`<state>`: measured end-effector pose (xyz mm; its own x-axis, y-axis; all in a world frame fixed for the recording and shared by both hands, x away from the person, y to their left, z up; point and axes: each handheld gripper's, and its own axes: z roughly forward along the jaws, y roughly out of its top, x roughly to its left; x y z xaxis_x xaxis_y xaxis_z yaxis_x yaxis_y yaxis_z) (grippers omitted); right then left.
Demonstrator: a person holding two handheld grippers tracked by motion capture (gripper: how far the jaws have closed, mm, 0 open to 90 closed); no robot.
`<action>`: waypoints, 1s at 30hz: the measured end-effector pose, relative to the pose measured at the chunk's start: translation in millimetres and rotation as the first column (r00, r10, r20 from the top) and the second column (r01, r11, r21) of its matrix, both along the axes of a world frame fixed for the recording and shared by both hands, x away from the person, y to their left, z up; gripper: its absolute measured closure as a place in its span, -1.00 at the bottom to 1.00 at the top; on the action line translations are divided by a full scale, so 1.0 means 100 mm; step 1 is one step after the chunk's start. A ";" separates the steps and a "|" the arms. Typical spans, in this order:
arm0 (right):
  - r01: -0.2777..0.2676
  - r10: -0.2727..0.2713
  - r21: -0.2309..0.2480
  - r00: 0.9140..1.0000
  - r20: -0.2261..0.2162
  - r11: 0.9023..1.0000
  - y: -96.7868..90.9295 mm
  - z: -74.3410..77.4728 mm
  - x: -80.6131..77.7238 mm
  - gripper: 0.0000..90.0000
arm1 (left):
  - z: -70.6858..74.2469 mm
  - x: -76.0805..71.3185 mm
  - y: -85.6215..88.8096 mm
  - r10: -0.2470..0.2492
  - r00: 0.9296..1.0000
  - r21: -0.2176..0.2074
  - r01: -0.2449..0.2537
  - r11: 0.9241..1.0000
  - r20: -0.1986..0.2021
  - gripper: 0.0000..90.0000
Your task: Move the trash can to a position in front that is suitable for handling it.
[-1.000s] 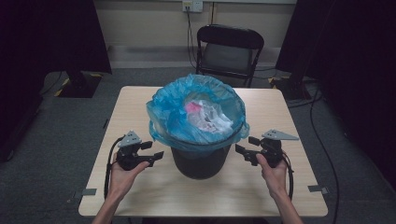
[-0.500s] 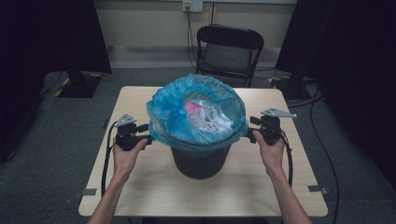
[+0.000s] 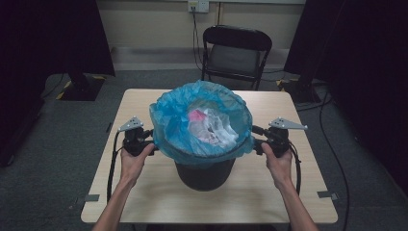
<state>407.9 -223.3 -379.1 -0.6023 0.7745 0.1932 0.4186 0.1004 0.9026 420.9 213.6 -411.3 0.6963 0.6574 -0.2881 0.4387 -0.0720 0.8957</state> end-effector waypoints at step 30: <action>0.040 -0.041 0.019 0.995 0.086 0.999 -0.28 0.50 -0.16 -0.21 | 0.51 -0.38 0.55 0.043 0.996 0.027 -0.046 0.999 0.083 -0.20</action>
